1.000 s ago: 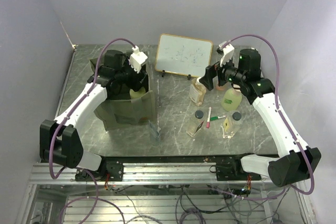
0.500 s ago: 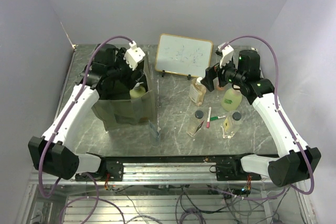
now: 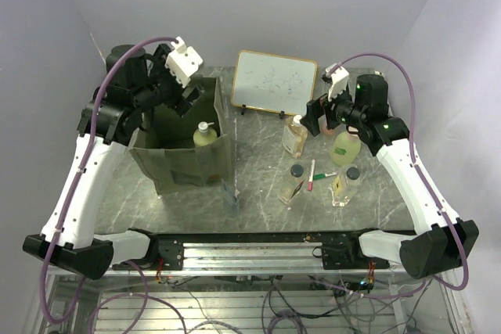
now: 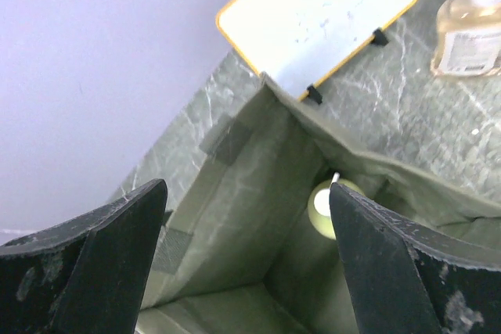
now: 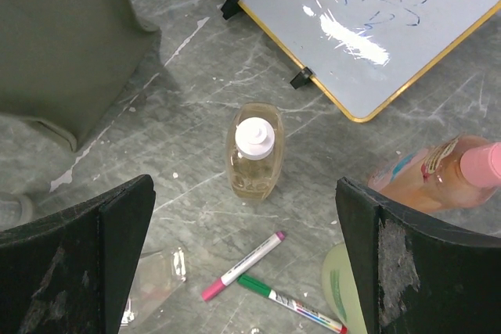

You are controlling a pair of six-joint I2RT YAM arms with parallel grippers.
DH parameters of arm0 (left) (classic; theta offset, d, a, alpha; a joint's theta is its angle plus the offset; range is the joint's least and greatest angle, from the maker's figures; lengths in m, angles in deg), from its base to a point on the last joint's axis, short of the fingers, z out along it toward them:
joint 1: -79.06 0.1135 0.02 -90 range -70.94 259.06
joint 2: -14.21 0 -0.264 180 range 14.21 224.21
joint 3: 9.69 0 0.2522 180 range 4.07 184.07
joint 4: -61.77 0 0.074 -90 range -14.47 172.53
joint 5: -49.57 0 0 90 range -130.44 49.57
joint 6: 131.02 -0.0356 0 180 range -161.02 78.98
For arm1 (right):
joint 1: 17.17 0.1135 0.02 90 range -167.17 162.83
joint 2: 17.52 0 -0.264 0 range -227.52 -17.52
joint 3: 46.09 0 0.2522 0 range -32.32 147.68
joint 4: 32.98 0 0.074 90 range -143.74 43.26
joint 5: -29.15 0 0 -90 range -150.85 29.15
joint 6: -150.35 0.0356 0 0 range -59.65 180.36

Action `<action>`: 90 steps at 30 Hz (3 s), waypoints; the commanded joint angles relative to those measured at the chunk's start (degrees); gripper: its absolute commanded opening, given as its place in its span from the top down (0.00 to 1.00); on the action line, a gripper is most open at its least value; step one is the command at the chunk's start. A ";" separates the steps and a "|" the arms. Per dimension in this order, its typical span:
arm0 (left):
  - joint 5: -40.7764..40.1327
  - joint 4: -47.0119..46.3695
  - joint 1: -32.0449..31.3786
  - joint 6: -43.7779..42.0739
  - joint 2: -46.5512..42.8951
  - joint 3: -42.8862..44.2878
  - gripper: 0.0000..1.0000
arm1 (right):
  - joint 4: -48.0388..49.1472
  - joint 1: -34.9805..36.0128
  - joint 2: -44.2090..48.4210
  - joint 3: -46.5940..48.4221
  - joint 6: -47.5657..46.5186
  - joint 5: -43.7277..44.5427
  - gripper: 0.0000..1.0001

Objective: Place the personal care products into the canvas bag
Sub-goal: Pick up the care product from the center of the board.

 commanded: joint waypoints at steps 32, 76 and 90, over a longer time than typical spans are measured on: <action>8.48 9.57 -30.00 -14.68 22.05 16.36 0.04 | 1.00 -8.19 5.43 9.25 8.41 2.59 0.00; 20.07 25.54 -40.40 -37.02 49.83 27.05 0.00 | -3.08 -15.95 18.31 -0.87 10.02 1.21 0.00; 21.51 26.32 -40.58 -37.88 52.81 27.57 0.04 | -3.05 -17.01 19.71 -2.68 10.34 0.58 0.00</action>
